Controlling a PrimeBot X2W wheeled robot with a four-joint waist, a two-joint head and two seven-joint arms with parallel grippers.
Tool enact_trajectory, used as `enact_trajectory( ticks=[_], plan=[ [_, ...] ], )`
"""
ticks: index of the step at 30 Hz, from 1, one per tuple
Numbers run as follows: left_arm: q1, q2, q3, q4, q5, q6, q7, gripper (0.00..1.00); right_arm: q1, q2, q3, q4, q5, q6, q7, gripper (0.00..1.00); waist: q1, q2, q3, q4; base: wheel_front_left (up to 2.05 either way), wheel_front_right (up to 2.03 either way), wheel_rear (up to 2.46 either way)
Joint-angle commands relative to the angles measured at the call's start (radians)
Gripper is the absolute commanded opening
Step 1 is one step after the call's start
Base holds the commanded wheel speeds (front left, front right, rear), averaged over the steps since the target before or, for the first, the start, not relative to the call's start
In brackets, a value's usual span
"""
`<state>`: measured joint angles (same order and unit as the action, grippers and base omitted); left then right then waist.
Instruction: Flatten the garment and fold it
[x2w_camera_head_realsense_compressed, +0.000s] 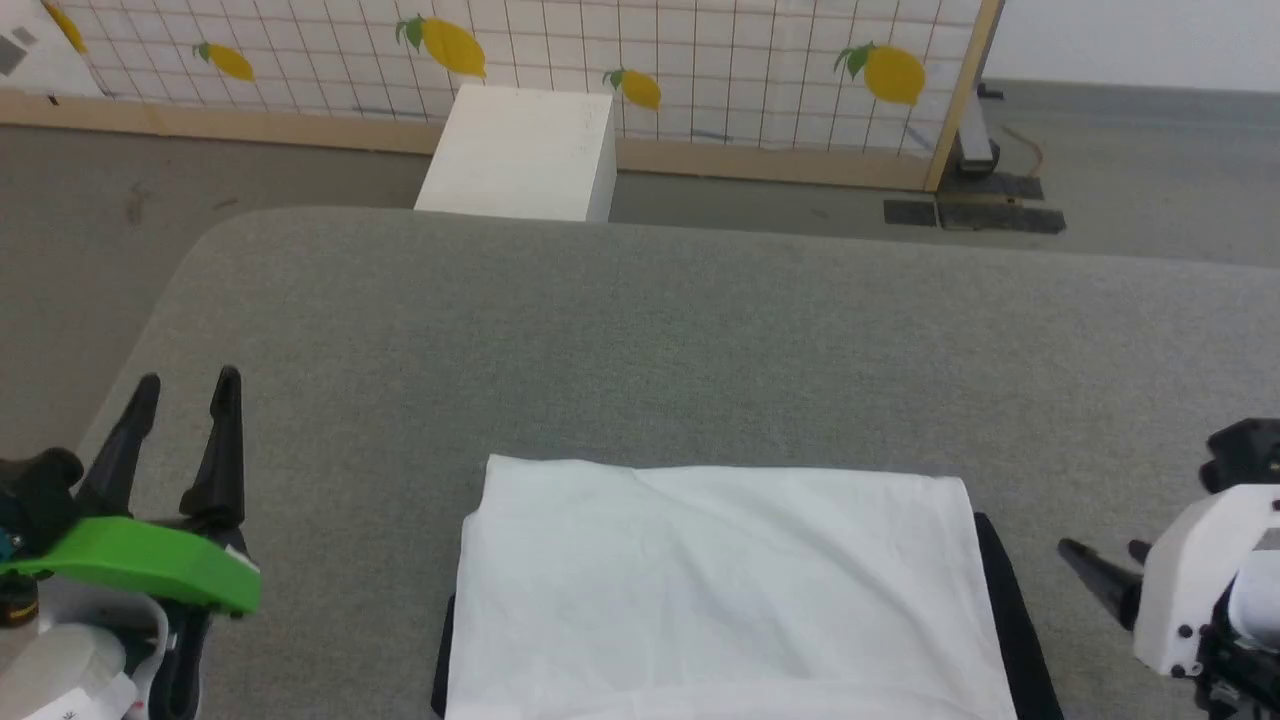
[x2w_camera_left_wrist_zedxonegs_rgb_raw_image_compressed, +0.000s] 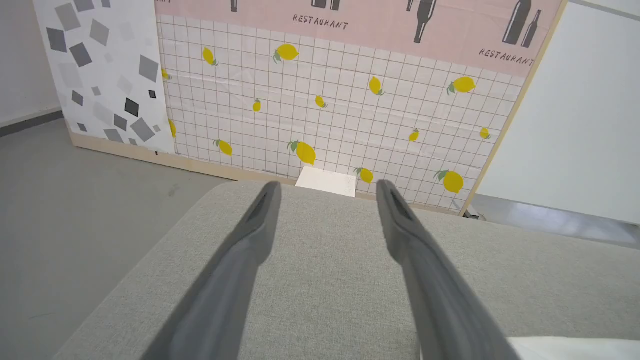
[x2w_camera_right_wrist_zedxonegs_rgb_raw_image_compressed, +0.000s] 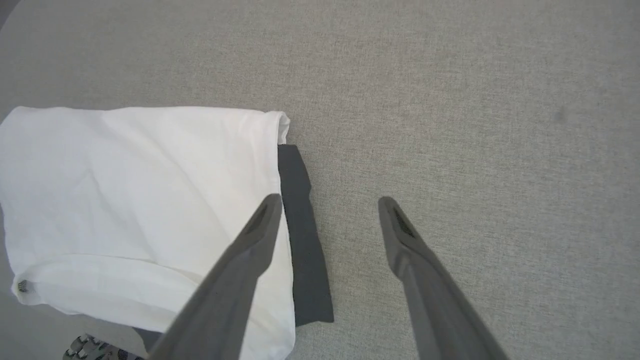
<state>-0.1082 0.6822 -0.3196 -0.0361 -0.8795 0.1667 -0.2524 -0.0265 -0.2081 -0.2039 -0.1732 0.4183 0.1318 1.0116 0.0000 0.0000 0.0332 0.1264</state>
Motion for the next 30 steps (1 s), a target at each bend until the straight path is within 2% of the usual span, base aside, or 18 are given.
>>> enact_trajectory(
  ticks=[1, 4, 7, 8, 14, 20, 24, 30],
  plan=[
    [-0.035, -0.060, 0.059, -0.021, 0.121, -0.013, -0.008, 1.00, -0.015, -0.003, 0.030, 0.028, 0.004, -0.001, -0.011, 1.00, 0.0000, 0.0000, 0.036, 0.005, 0.00, 0.00, 0.00],
    [-0.037, -0.157, 0.146, -0.074, 0.286, -0.045, -0.009, 1.00, -0.020, -0.032, 0.085, 0.072, 0.032, -0.001, -0.028, 1.00, 0.0000, 0.0000, 0.073, 0.009, 0.00, 0.00, 0.00],
    [-0.022, -0.241, 0.209, -0.090, 0.386, -0.076, -0.009, 1.00, -0.026, -0.050, 0.136, 0.111, 0.062, -0.001, -0.044, 1.00, 0.0000, 0.0000, 0.099, 0.010, 0.00, 0.00, 0.00],
    [-0.019, -0.279, 0.236, -0.096, 0.403, -0.089, -0.009, 1.00, -0.029, -0.058, 0.154, 0.128, 0.075, -0.001, -0.048, 1.00, 0.0000, 0.0000, 0.110, 0.011, 0.00, 0.00, 0.00],
    [0.007, -0.397, 0.331, -0.081, 0.485, -0.177, -0.009, 1.00, -0.044, -0.085, 0.230, 0.203, 0.107, -0.001, -0.069, 1.00, 0.0000, 0.0000, 0.143, 0.013, 0.00, 0.00, 0.00],
    [0.018, -0.468, 0.400, -0.056, 0.522, -0.246, -0.009, 1.00, -0.062, -0.077, 0.316, 0.259, 0.146, -0.001, -0.091, 1.00, 0.0000, 0.0000, 0.157, 0.019, 0.00, 0.00, 0.00],
    [0.016, -0.492, 0.425, -0.037, 0.540, -0.270, -0.009, 1.00, -0.095, -0.065, 0.390, 0.285, 0.178, -0.001, -0.107, 1.00, 0.0000, 0.0000, 0.162, 0.020, 0.00, 0.00, 0.00],
    [0.007, -0.517, 0.443, -0.017, 0.556, -0.288, -0.009, 1.00, -0.134, -0.081, 0.459, 0.336, 0.195, -0.001, -0.107, 1.00, 0.0000, 0.0000, 0.163, 0.027, 0.00, 0.00, 0.00]
  ],
)
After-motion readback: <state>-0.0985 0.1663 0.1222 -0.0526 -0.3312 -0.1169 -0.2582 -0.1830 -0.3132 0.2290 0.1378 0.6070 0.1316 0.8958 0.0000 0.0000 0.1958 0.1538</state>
